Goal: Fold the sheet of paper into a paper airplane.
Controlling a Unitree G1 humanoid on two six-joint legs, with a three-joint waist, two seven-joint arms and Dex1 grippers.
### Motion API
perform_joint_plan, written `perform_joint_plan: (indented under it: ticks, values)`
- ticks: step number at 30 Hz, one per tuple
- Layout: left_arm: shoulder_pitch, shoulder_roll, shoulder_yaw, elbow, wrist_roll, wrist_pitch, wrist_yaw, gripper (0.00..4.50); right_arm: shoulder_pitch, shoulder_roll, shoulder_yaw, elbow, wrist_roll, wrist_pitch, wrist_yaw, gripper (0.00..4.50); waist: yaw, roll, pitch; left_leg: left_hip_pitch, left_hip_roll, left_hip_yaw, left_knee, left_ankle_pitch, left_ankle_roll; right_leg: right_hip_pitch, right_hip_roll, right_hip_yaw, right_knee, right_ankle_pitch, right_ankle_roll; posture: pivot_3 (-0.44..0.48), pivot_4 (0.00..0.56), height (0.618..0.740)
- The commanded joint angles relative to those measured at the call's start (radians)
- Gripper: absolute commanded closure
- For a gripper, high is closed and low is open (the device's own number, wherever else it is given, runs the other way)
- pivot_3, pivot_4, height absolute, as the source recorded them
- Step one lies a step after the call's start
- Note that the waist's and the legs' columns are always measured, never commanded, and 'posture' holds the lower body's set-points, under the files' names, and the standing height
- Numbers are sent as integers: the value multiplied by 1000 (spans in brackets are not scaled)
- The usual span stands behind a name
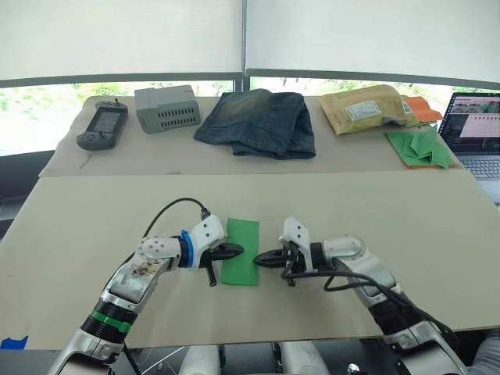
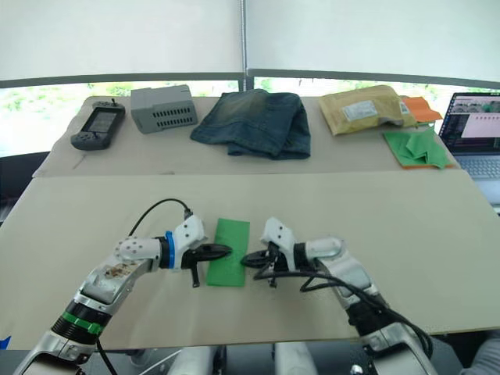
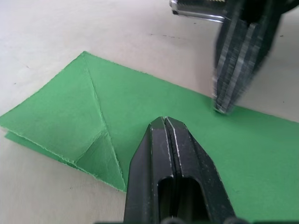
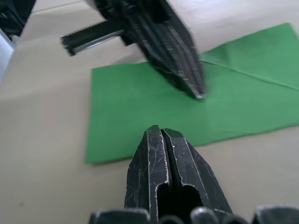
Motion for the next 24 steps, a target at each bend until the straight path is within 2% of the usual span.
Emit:
perform_joint_plan:
  ticks: [1, 7, 11, 15, 19, 24]
  values:
    - [-5, -6, -26, -2, -2, 20, -25, 4500, 46, -34, 64, -68, -19, 81, -8, 4413, 1, 0, 0, 0, 0, 0, 0, 0, 0, 0, 0, 0, 0, 0, 0, 0, 150, 728]
    - [-7, -11, -33, -10, -6, 38, -39, 4500, 91, -86, 99, -190, 6, 191, -9, 4413, 3, 0, 0, 0, 0, 0, 0, 0, 0, 0, 0, 0, -1, 0, 0, 0, 150, 728]
    - [-9, -11, -25, -14, -15, 51, -42, 4500, 101, -96, 79, -201, 17, 191, -31, 4413, 3, 0, 0, 0, 0, 0, 0, 0, 0, 0, 0, 0, -1, 0, 0, 0, 150, 728]
    - [4, -7, 62, -66, -136, 143, -60, 4500, 39, -87, -37, -230, 109, 227, -44, 4413, 2, -1, 0, -2, 0, 0, 0, 0, 0, -1, 0, 0, -1, 0, 1, 0, 150, 728]
    - [-3, -1, 156, -105, -246, 236, -55, 4500, -35, -58, -91, -249, 172, 276, -67, 4413, -1, -1, 1, -5, 0, -1, 1, 0, 0, -4, 0, 0, 0, 0, 0, 0, 150, 728]
    - [-17, -12, 216, -136, -308, 305, -4, 4500, -104, -31, 6, -129, 66, 216, -111, 4413, 1, -1, 1, -5, 0, -2, 0, 0, 0, -4, 1, -1, 0, 0, 0, 0, 150, 728]
